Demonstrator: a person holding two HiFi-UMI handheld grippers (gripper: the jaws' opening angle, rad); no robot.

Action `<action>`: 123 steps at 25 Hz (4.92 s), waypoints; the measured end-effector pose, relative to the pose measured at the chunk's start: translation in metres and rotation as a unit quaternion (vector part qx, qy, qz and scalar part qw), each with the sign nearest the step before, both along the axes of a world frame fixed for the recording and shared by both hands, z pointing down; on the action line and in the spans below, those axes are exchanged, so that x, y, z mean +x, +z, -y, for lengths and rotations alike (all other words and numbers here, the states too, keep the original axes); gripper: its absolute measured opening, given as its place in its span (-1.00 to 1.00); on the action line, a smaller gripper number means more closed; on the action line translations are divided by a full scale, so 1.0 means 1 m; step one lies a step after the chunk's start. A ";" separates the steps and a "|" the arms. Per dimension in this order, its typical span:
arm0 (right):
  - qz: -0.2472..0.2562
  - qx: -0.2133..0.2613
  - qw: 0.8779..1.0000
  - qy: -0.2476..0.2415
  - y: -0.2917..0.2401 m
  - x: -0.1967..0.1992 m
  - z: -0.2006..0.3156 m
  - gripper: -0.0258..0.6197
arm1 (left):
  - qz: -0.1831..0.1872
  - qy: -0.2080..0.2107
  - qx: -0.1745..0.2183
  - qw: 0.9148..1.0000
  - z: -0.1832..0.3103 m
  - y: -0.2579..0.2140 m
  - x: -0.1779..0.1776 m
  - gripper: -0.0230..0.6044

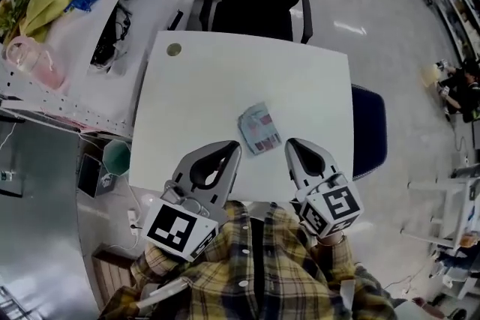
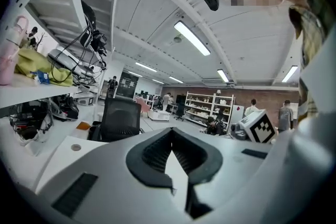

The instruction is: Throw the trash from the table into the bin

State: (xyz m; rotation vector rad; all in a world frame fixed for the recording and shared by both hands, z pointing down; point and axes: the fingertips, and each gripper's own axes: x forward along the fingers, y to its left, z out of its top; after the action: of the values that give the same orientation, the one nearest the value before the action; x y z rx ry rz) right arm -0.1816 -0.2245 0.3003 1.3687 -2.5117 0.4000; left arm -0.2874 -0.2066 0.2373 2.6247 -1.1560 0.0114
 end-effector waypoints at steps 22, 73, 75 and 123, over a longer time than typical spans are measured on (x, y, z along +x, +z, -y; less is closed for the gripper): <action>-0.092 -0.117 0.987 -0.058 0.109 -0.021 0.003 -0.82 | 0.006 0.055 -0.057 0.997 0.030 0.044 -0.009 -0.90; -0.231 -0.150 0.952 -0.135 0.197 -0.042 0.011 -0.92 | -0.003 0.012 -0.106 0.994 0.017 0.074 -0.041 -0.90; -0.219 -0.145 0.958 -0.117 0.181 -0.043 0.015 -0.92 | -0.007 0.027 -0.101 0.995 0.023 0.071 -0.040 -0.90; -0.176 -0.019 0.971 0.160 0.043 0.329 -0.195 -0.92 | -0.027 0.249 -0.044 0.967 -0.165 0.050 0.349 -0.90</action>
State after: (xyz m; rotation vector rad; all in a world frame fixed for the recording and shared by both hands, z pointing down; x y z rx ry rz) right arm 0.1471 -0.0291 0.3432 1.6673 -1.9968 0.2358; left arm 0.0616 -0.0413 0.2870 2.7393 -0.4429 0.0870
